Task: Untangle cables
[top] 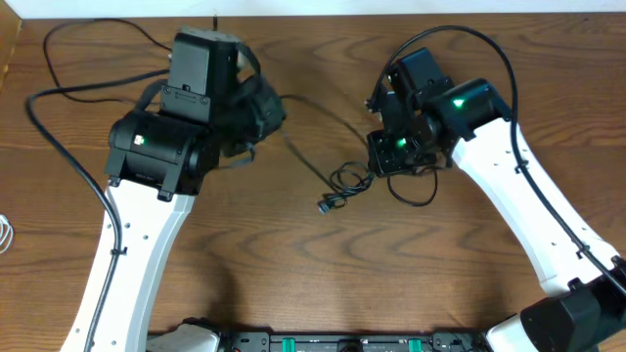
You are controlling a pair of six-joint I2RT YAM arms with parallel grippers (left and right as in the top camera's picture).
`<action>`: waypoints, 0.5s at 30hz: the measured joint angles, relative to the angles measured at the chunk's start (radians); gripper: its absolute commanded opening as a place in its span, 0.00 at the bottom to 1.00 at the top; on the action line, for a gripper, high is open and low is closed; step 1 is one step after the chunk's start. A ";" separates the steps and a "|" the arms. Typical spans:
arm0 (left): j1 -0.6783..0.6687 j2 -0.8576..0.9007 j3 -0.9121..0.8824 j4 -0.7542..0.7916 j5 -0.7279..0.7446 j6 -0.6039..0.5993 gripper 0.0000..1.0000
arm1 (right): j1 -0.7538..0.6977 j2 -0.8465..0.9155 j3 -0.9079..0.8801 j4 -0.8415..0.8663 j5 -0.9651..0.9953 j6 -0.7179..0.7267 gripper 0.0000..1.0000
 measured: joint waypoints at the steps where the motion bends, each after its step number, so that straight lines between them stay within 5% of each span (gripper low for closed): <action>1: 0.000 0.000 0.000 -0.025 -0.058 0.000 0.07 | 0.000 -0.005 0.020 -0.002 -0.003 0.003 0.04; 6: 0.001 0.000 0.000 -0.115 -0.272 -0.002 0.08 | 0.000 -0.079 0.138 0.016 0.015 0.033 0.02; 15: 0.003 0.000 0.000 -0.131 -0.375 -0.006 0.14 | 0.000 -0.187 0.179 0.027 0.107 0.124 0.01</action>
